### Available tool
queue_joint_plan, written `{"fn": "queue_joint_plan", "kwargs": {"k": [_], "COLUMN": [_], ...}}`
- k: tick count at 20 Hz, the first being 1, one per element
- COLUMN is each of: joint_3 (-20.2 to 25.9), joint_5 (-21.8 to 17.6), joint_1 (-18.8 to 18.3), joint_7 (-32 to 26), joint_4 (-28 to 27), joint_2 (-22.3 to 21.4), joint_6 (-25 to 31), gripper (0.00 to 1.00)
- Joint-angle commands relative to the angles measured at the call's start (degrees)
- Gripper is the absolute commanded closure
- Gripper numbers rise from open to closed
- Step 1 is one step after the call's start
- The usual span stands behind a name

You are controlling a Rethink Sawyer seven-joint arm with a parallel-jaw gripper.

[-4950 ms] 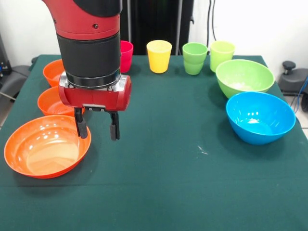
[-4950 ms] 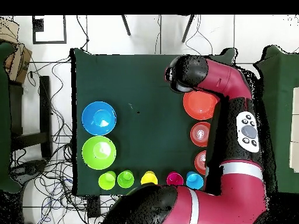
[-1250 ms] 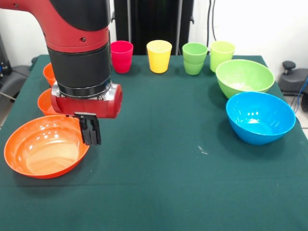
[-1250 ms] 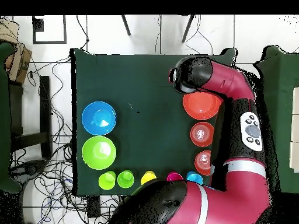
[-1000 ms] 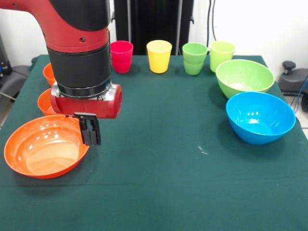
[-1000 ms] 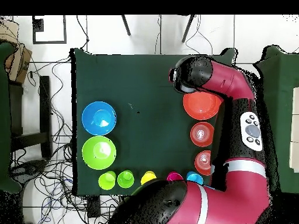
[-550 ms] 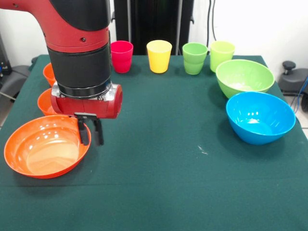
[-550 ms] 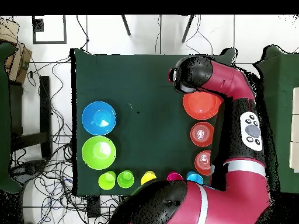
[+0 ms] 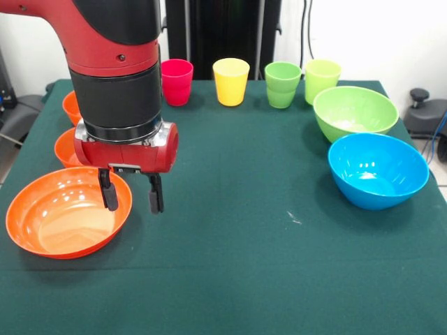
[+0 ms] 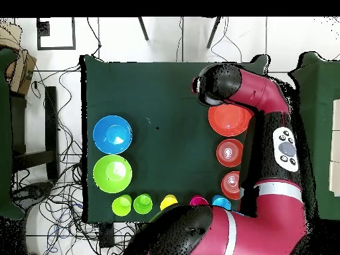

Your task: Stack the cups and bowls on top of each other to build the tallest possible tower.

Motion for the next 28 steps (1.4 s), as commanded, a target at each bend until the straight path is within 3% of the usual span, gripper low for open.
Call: {"fn": "queue_joint_plan", "kwargs": {"k": [1, 28], "joint_3": [5.26, 5.56], "joint_5": [-5.76, -6.25], "joint_1": [-0.25, -1.49], "joint_7": [-9.82, -9.30], "joint_4": [1.45, 2.57], "joint_2": [0.23, 2.17], "joint_6": [-3.22, -6.56], "gripper": [0.00, 0.00]}}
